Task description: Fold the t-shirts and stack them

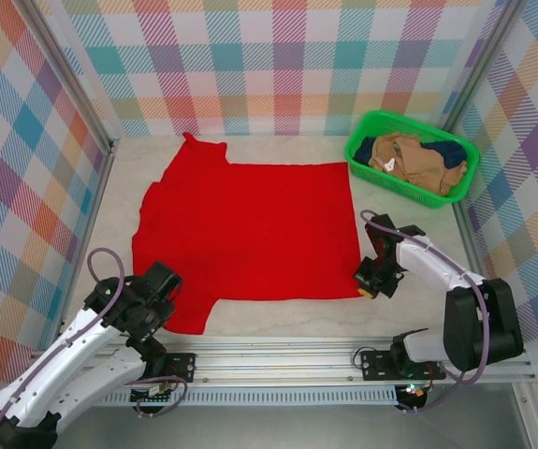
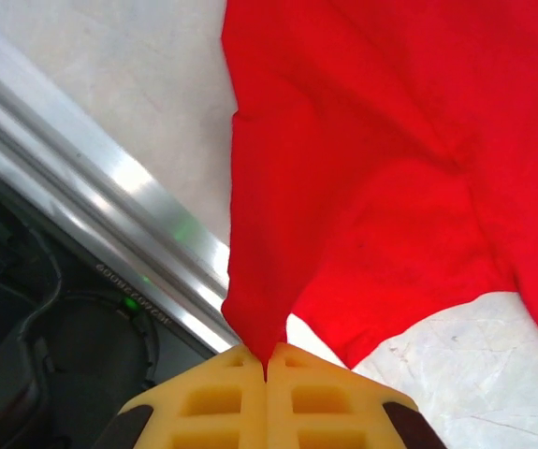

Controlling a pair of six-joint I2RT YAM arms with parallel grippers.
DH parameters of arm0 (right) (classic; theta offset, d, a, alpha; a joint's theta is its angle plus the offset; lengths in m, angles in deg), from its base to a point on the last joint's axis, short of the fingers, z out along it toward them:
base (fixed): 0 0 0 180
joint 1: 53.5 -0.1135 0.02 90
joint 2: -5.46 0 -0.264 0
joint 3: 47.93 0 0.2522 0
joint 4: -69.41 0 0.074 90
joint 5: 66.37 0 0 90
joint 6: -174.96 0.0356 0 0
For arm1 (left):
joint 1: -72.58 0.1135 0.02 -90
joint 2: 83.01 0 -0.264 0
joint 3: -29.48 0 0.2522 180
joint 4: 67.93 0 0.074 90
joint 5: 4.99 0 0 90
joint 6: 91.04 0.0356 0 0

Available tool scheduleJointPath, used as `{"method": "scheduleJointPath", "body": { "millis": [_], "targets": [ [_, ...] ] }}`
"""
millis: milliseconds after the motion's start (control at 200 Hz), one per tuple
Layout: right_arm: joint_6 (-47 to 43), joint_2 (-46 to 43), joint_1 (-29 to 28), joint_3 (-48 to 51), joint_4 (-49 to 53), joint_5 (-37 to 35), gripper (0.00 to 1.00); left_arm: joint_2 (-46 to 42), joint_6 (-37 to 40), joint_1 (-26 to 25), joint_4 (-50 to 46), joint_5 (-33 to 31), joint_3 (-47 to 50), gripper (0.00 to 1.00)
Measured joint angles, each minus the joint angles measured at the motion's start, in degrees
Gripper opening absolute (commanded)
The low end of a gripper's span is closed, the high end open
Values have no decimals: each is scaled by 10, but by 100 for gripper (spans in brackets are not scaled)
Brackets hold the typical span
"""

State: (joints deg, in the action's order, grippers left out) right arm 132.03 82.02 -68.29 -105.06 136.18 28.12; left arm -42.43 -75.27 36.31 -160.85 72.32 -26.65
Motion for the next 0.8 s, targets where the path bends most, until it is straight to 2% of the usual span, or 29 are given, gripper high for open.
{"method": "scheduleJointPath", "body": {
  "millis": [165, 225, 435, 570, 700, 800],
  "targets": [
    [1, 0, 0, -17, 4, -10, 0, 68, 18, 0, 51, -38, -38, 0],
    [2, 2, 0, -30, 5, -11, 0, 93, 34, 14, 76, -44, -56, 0],
    [4, 40, 10, -68, -2, -10, 0, 217, 137, 144, 195, -20, -135, 0],
    [5, 75, 29, -94, -6, -4, 0, 327, 222, 219, 250, 14, -225, 0],
    [5, 108, 43, -133, -10, -4, 0, 404, 290, 268, 286, 42, -294, 0],
    [5, 135, 49, -171, -13, -4, 0, 456, 325, 287, 302, 52, -344, 0]
  ]
}}
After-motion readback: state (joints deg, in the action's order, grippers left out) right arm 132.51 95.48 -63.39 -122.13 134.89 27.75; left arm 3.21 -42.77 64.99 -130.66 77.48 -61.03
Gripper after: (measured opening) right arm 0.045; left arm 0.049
